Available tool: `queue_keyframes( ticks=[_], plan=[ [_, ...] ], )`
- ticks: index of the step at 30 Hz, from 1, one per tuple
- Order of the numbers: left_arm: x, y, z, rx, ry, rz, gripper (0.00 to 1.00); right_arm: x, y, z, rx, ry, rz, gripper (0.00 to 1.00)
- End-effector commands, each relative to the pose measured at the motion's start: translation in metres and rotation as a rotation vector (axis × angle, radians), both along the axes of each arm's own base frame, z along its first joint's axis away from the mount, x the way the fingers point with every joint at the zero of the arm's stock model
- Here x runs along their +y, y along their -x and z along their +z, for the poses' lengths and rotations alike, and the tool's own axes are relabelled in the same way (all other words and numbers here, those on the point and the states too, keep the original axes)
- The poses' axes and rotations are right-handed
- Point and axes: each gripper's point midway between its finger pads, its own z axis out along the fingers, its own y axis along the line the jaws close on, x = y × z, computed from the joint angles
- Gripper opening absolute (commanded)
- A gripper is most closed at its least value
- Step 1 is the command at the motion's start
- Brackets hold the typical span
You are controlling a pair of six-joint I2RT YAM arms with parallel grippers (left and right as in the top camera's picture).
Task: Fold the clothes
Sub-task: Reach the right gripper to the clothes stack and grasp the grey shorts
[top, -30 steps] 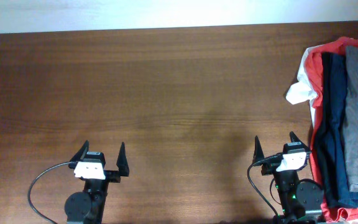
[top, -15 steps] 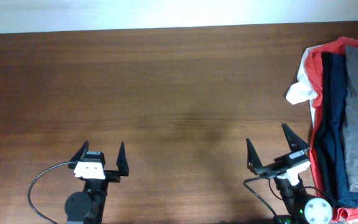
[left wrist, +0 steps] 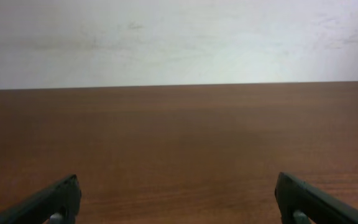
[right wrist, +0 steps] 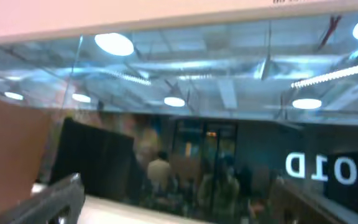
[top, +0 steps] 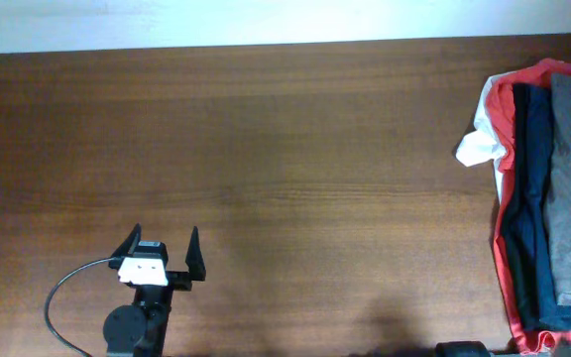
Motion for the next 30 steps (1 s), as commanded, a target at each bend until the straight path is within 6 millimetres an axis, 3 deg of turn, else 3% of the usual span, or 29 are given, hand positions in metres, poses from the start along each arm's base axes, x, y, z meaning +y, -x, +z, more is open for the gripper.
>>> queue_keyframes(
  ticks=[1,3,5,6,8,10,12,14,15,19,21,23,24,25,26,27,28,29,30],
  plan=[
    [0.000,0.000,-0.002,0.003,-0.013,0.002,0.99,-0.005,-0.039,0.028,0.150,0.021,-0.050,0.99],
    [0.000,0.000,-0.002,0.003,-0.013,0.002,0.99,-0.026,-0.079,0.041,0.317,-0.022,-0.166,0.98],
    [0.000,0.000,-0.002,0.003,-0.013,0.002,0.99,-0.044,-0.121,0.030,0.467,-0.009,-0.285,0.98],
    [0.000,0.000,-0.002,0.003,-0.013,0.002,0.99,-0.060,-0.150,0.015,0.569,-0.021,-0.373,0.98],
    [0.000,0.000,-0.002,0.003,-0.013,0.002,0.99,-0.084,-0.220,-0.031,0.779,0.064,-0.538,0.98],
    [0.000,0.000,-0.002,0.003,-0.013,0.002,0.99,-0.106,-0.268,-0.083,0.978,0.144,-0.642,0.98],
    [0.000,0.000,-0.002,0.003,-0.013,0.002,0.99,-0.155,-0.312,-0.145,1.199,0.130,-0.747,0.98],
    [0.000,0.000,-0.002,0.003,-0.013,0.002,1.00,-0.213,-0.329,-0.200,1.383,0.078,-0.842,0.99],
    [0.000,0.000,-0.002,0.003,-0.013,0.002,0.99,-0.231,-0.329,-0.223,1.465,0.061,-0.866,0.98],
    [0.000,0.000,-0.002,0.003,-0.013,0.002,1.00,-0.274,-0.346,-0.257,1.512,-0.097,-0.893,0.99],
    [0.000,0.000,-0.002,0.003,-0.013,0.002,0.99,-0.313,-0.353,-0.281,1.532,-0.152,-0.941,0.98],
    [0.000,0.000,-0.002,0.003,-0.013,0.002,0.99,-0.336,-0.369,-0.307,1.541,-0.211,-0.871,0.98],
    [0.000,0.000,-0.002,0.003,-0.013,0.002,0.99,-0.354,-0.372,-0.334,1.584,-0.236,-0.870,0.81],
    [0.000,0.000,-0.002,0.003,-0.013,0.002,0.99,-0.368,-0.377,-0.368,1.645,-0.214,-0.863,0.49],
    [0.000,0.000,-0.002,0.003,-0.013,0.002,0.99,-0.374,-0.385,-0.393,1.687,-0.171,-0.846,0.35],
    [0.000,0.000,-0.002,0.003,-0.013,0.002,0.99,-0.383,-0.390,-0.423,1.733,-0.150,-0.869,0.29],
    [0.000,0.000,-0.002,0.003,-0.013,0.002,0.99,-0.396,-0.398,-0.463,1.782,-0.122,-0.929,0.32],
    [0.000,0.000,-0.002,0.003,-0.013,0.002,0.99,-0.401,-0.402,-0.479,1.795,-0.107,-0.956,0.52],
    [0.000,0.000,-0.002,0.003,-0.013,0.002,0.99,-0.404,-0.410,-0.498,1.803,-0.078,-0.951,0.55]
  ],
)
